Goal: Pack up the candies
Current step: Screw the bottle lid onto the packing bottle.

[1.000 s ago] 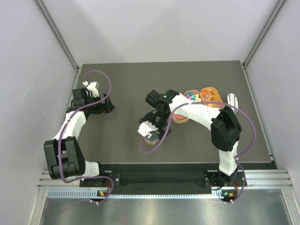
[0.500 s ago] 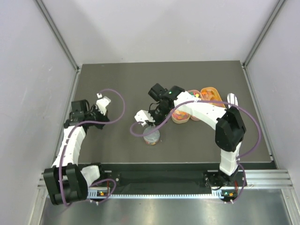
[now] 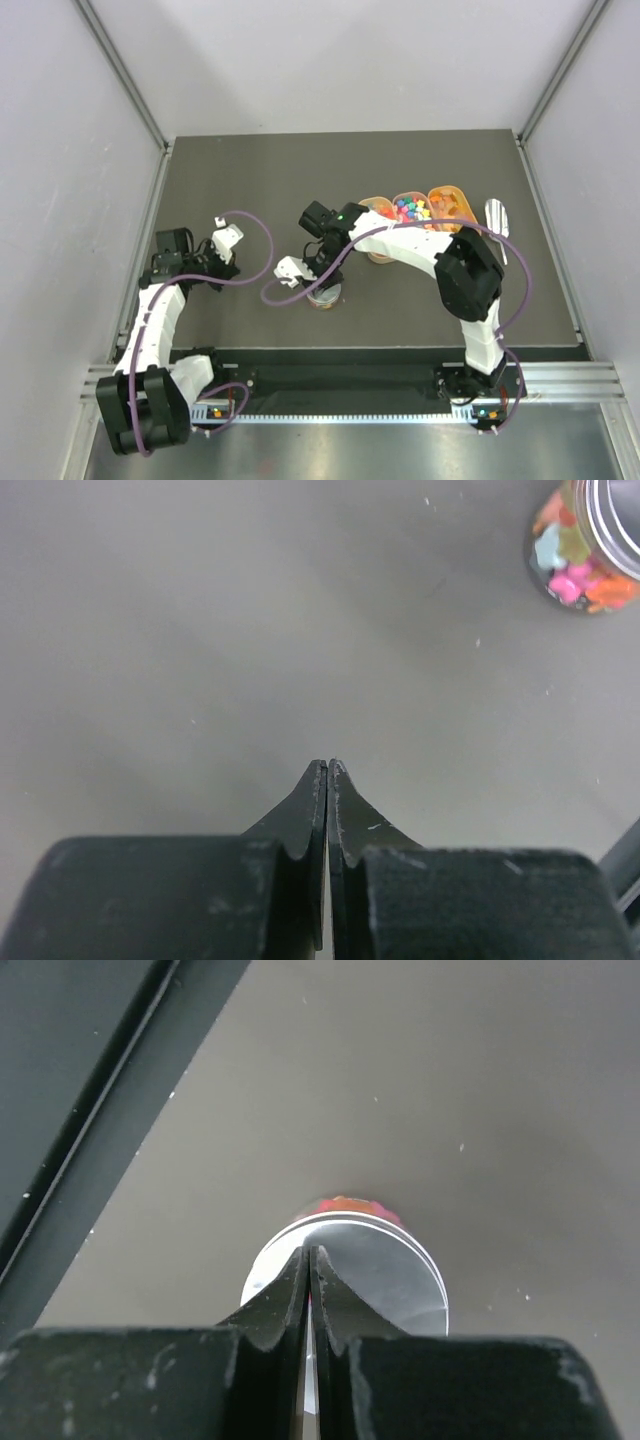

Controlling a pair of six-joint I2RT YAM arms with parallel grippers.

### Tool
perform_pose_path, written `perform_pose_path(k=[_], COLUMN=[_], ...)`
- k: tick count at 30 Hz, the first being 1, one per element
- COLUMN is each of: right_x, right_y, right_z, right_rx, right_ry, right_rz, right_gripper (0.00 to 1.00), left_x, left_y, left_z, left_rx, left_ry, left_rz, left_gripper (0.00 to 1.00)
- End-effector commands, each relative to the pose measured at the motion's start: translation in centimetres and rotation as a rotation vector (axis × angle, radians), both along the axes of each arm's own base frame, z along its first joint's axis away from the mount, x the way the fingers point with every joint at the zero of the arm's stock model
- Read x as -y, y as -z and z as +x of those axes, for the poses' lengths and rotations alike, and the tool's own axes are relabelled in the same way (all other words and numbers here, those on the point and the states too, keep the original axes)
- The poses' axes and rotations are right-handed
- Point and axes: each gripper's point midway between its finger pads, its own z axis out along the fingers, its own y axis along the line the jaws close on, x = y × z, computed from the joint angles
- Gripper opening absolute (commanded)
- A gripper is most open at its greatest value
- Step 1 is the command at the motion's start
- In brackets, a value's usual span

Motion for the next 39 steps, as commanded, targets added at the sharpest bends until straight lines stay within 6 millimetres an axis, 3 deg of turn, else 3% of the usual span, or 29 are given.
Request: perform_pose_path(k=[1,7,12,17,22,24,25,26,28,30,31,32,33,34,35,36,38,39], right_x=[0.4,-0.3,0.6,1.3,3.1,3.5,3.3,3.1,2.8,2.5,2.6,2.7,3.1,3.3,3.8,4.6,5.7,6.0], right_y=[0.8,-3.8,-5.2,-3.5,2.7,3.6,2.8,1.5,-0.4,-3.8,-5.0,-7.2,-8.3,-9.0,-10.6,-10.5,-11.5,-10.6], right_z=[1.1,1.4,1.8,2.4,2.8,2.8,3.1,3.4,4.1,5.3,5.7,6.1,7.5,7.7,8.0,9.1,9.3,9.3], right_rx=[0.040,0.095,0.155,0.149,0.104,0.088,0.086,0.106,0.146,0.204,0.206,0.227,0.244,0.207,0.211,0.202,0.194,0.202], right_ry=[0.031,0.009,-0.009,-0.004,0.026,0.040,0.065,0.073,0.093,0.143,0.191,0.232,0.299,0.381,0.422,0.480,0.536,0.538], right_rz=[-0.011,0.091,0.113,0.069,-0.096,-0.127,-0.102,-0.070,-0.028,0.052,0.071,0.116,0.157,0.174,0.219,0.239,0.281,0.289], right_gripper=[0.00,0.00,0.00,0.00,0.00,0.00,0.00,0.00,0.00,0.00,0.00,0.04,0.25,0.70,0.90,0.99,1.00,1.00], left_x=[0.6,0.8,1.1,1.2,2.4,3.2,4.6,5.0,6.3,7.0,7.3,7.9,8.1,8.2,8.6,8.9,9.7,9.9], left_y=[-2.7,-2.5,-2.6,-2.7,-2.3,-2.1,-1.8,-1.7,-1.8,-1.6,-1.5,-1.1,-0.7,-0.1,0.6,1.1,1.9,2.1], left_z=[1.8,1.3,1.3,1.3,-0.3,-1.6,-3.3,-3.6,-4.8,-5.1,-5.3,-5.7,-6.0,-6.2,-6.3,-6.3,-5.9,-5.7], left_rx=[0.111,0.113,0.113,0.109,0.101,0.112,0.154,0.197,0.216,0.231,0.232,0.250,0.260,0.269,0.284,0.281,0.264,0.257], left_ry=[0.023,0.060,0.068,0.064,0.161,0.249,0.373,0.431,0.491,0.533,0.551,0.610,0.639,0.666,0.708,0.724,0.754,0.760], left_rz=[-0.034,-0.022,-0.036,-0.053,-0.075,-0.088,-0.126,-0.125,-0.209,-0.239,-0.244,-0.232,-0.226,-0.214,-0.204,-0.205,-0.231,-0.249], left_gripper=[0.00,0.00,0.00,0.00,0.00,0.00,0.22,0.44,0.56,0.75,0.77,0.78,0.81,0.82,0.83,0.83,0.83,0.83])
